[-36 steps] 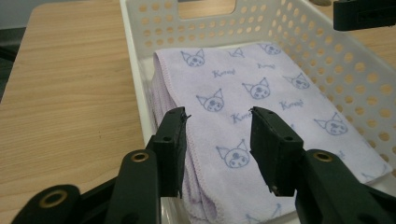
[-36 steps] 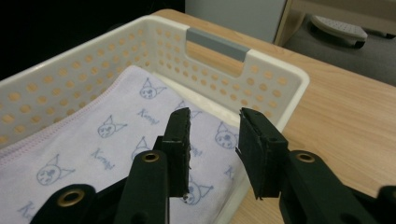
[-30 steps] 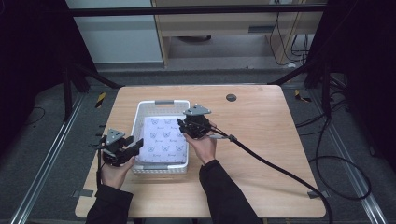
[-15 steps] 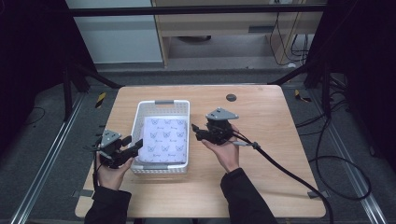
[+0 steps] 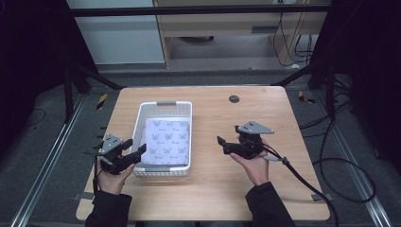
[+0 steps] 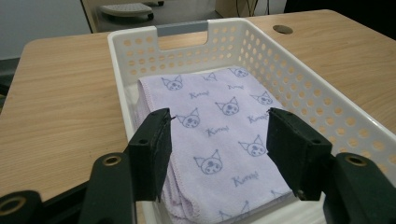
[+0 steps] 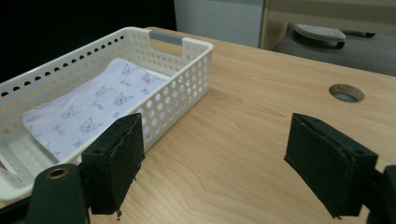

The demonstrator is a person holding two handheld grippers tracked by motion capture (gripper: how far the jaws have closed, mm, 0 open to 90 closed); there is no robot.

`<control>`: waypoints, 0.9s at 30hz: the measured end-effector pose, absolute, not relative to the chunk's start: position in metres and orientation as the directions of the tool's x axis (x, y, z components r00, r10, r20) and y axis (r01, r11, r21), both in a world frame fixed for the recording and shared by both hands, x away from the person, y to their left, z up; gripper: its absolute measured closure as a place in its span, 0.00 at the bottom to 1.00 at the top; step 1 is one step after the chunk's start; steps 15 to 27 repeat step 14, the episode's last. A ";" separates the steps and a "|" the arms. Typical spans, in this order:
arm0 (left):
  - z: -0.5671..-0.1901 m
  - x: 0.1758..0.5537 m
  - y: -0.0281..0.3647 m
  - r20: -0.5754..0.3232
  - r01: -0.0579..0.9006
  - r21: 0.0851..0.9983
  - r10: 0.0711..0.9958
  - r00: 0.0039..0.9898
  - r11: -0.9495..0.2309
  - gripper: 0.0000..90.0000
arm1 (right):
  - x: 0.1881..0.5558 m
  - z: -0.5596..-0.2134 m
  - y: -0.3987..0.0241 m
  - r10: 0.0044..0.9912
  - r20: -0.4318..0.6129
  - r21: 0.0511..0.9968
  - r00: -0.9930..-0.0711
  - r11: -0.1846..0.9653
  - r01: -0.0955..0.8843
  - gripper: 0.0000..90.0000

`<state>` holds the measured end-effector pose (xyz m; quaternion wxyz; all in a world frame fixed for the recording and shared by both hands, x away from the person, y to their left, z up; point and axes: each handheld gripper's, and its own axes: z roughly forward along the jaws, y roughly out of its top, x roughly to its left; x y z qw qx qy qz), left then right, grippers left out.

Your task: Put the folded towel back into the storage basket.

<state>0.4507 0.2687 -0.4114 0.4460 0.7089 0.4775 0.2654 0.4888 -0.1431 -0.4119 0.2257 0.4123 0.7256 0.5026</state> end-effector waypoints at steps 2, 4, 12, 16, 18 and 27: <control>-0.413 0.450 0.271 -0.039 0.434 0.889 0.919 0.393 -0.148 0.42 | 0.485 -0.416 -0.153 0.826 0.100 0.914 -0.555 0.145 0.380 0.20; -0.414 0.449 0.274 -0.033 0.426 0.893 0.922 0.386 -0.147 0.41 | 0.480 -0.420 -0.168 0.829 0.096 0.912 -0.551 0.149 0.383 0.18; -0.419 0.445 0.278 -0.032 0.431 0.891 0.926 0.377 -0.145 0.40 | 0.460 -0.438 -0.206 0.845 0.097 0.905 -0.526 0.145 0.399 0.17; -0.419 0.445 0.278 -0.031 0.429 0.891 0.925 0.379 -0.146 0.40 | 0.456 -0.443 -0.213 0.846 0.086 0.900 -0.526 0.160 0.405 0.17; -0.419 0.445 0.278 -0.031 0.429 0.891 0.925 0.379 -0.146 0.40 | 0.456 -0.443 -0.213 0.846 0.086 0.900 -0.526 0.160 0.405 0.17; -0.419 0.445 0.278 -0.031 0.429 0.891 0.925 0.379 -0.146 0.40 | 0.456 -0.443 -0.213 0.846 0.086 0.900 -0.526 0.160 0.405 0.17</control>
